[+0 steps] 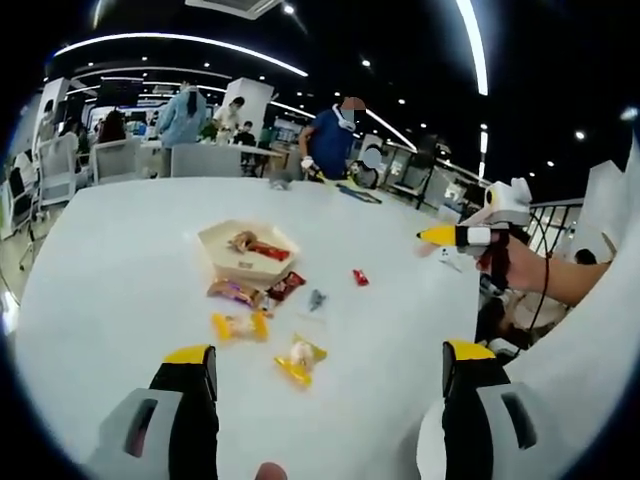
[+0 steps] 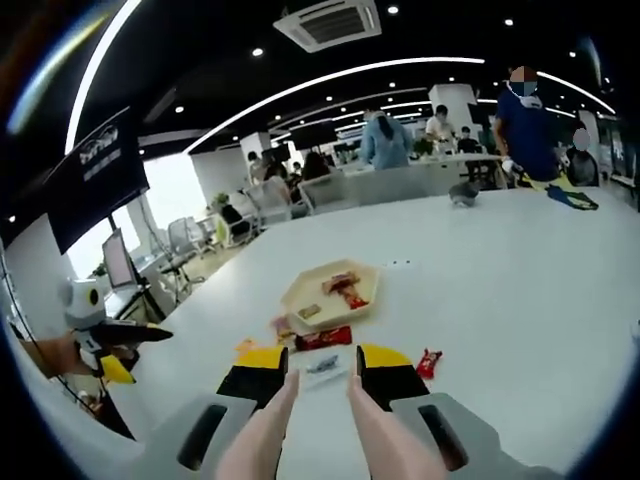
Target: Place the target food into the container with the food tongs after gripping and lifting it, then release it inside without dropping or visibly crushing the food.
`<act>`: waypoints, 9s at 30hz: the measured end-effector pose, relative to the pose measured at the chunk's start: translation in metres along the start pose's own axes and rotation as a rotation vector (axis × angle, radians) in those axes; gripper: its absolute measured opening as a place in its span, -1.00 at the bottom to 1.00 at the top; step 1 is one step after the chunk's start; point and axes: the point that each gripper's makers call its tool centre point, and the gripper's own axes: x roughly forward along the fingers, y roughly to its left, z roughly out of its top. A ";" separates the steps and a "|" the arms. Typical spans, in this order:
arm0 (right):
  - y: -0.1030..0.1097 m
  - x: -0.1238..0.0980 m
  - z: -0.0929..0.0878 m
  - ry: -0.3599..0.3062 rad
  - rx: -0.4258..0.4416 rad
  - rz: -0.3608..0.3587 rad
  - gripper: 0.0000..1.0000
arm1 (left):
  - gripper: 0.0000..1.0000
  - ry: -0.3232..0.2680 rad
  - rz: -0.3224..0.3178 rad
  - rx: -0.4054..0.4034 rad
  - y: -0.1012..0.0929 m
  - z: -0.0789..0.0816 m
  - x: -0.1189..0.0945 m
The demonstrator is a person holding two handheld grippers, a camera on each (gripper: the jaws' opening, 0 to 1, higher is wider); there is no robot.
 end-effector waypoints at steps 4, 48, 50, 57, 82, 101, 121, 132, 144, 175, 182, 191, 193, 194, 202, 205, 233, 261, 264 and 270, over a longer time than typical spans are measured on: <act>0.000 0.003 -0.004 0.020 -0.003 -0.002 -0.47 | 0.86 -0.001 -0.003 -0.015 -0.001 -0.003 0.000; -0.029 0.051 -0.037 0.134 -0.061 0.254 -0.47 | 0.87 0.024 0.235 -0.112 -0.039 -0.007 0.025; -0.029 0.056 -0.042 0.147 -0.039 0.251 -0.47 | 0.87 0.031 0.242 -0.127 -0.039 -0.009 0.023; -0.024 0.076 -0.054 0.167 0.118 0.277 -0.46 | 0.87 0.062 0.259 -0.151 -0.040 -0.020 0.017; -0.031 0.133 -0.078 0.216 0.439 0.214 -0.47 | 0.86 0.015 0.390 -0.178 -0.019 -0.023 -0.041; -0.032 0.149 -0.078 0.187 0.554 0.186 -0.48 | 0.83 0.023 0.428 -0.205 -0.007 -0.028 -0.060; -0.028 0.160 -0.074 0.201 0.442 0.151 -0.77 | 0.83 0.037 0.469 -0.198 0.004 -0.026 -0.074; -0.019 0.157 -0.051 0.197 0.266 0.181 -0.76 | 0.83 0.035 0.471 -0.203 0.005 -0.029 -0.077; 0.058 0.133 -0.028 0.186 -0.235 0.354 -0.70 | 0.83 0.000 0.467 -0.204 0.006 -0.023 -0.074; 0.096 0.131 -0.074 0.222 -0.399 0.501 -0.49 | 0.83 -0.036 0.516 -0.250 0.010 -0.027 -0.085; 0.099 0.163 -0.086 0.210 -0.487 0.529 -0.48 | 0.84 0.002 0.523 -0.267 0.014 -0.035 -0.087; 0.097 0.172 -0.101 0.225 -0.548 0.590 -0.47 | 0.83 0.023 0.541 -0.288 0.021 -0.041 -0.090; 0.094 0.175 -0.106 0.235 -0.556 0.592 -0.47 | 0.83 0.036 0.537 -0.289 0.021 -0.043 -0.088; 0.093 0.176 -0.108 0.242 -0.550 0.594 -0.47 | 0.83 0.039 0.537 -0.289 0.021 -0.044 -0.088; 0.100 0.180 -0.112 0.224 -0.562 0.637 -0.47 | 0.82 0.053 0.541 -0.305 0.025 -0.047 -0.087; 0.102 0.181 -0.109 0.191 -0.561 0.663 -0.47 | 0.80 0.062 0.542 -0.302 0.026 -0.047 -0.086; 0.068 0.156 -0.089 0.214 -0.491 0.502 -0.63 | 0.78 0.038 0.503 -0.253 0.020 -0.030 -0.077; -0.024 0.059 -0.039 0.083 -0.335 0.194 -0.62 | 0.80 0.006 0.261 -0.111 -0.011 0.019 0.012; -0.027 0.059 -0.033 0.076 -0.331 0.192 -0.62 | 0.80 0.013 0.260 -0.117 -0.010 0.015 0.012; -0.021 0.063 -0.006 0.048 -0.329 0.197 -0.61 | 0.81 0.002 0.268 -0.128 -0.009 0.015 0.008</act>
